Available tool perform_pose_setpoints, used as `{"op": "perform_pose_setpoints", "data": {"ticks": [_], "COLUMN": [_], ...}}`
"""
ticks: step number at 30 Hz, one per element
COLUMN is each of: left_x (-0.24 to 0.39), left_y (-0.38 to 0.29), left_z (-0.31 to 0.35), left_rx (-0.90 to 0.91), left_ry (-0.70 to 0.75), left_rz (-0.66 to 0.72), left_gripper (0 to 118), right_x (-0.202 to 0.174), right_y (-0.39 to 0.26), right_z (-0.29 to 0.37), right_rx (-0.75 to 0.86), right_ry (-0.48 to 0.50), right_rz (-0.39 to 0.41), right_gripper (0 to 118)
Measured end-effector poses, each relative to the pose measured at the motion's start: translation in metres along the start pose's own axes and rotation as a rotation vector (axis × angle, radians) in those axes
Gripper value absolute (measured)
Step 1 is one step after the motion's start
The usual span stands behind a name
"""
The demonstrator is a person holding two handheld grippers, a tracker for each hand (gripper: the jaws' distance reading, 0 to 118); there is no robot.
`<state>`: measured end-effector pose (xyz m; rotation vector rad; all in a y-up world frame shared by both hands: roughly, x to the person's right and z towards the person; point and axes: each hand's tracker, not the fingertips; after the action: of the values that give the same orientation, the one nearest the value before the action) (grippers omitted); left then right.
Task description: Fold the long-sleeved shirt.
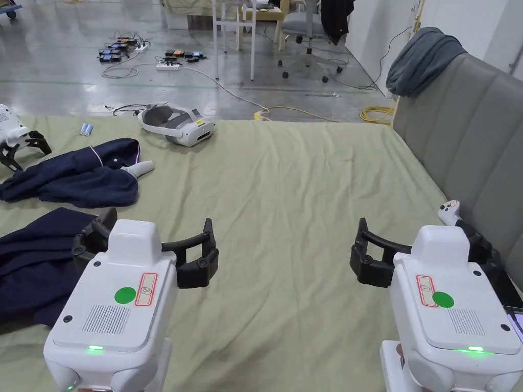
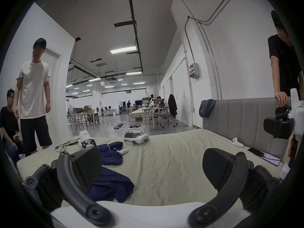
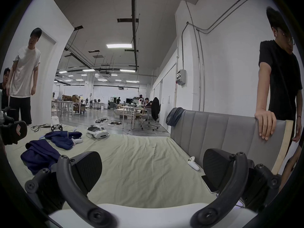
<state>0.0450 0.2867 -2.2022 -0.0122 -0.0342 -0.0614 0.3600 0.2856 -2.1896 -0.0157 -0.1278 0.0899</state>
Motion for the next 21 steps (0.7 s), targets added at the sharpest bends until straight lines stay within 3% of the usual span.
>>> {"op": "perform_pose_setpoints", "data": {"ticks": [18,20,21], "left_x": [-0.0018,-0.0022,-0.0019], "left_y": [-0.0018,-0.0027,-0.0034], "left_z": [-0.0041,-0.0024,-0.0001], "left_rx": [0.005,0.007,0.006], "left_ry": [0.016,0.014,0.013], "left_rz": [0.011,0.003,0.005], "left_gripper": [111,104,85], "right_x": [0.0011,0.002,0.0024], "right_y": [-0.0021,-0.001,-0.0004], "right_z": [-0.0016,-0.0015,-0.0012], "right_rx": [0.004,-0.025,-0.041], "right_ry": [-0.031,-0.014,-0.006], "right_rz": [0.003,-0.004,-0.008], "right_gripper": [118,115,99]}}
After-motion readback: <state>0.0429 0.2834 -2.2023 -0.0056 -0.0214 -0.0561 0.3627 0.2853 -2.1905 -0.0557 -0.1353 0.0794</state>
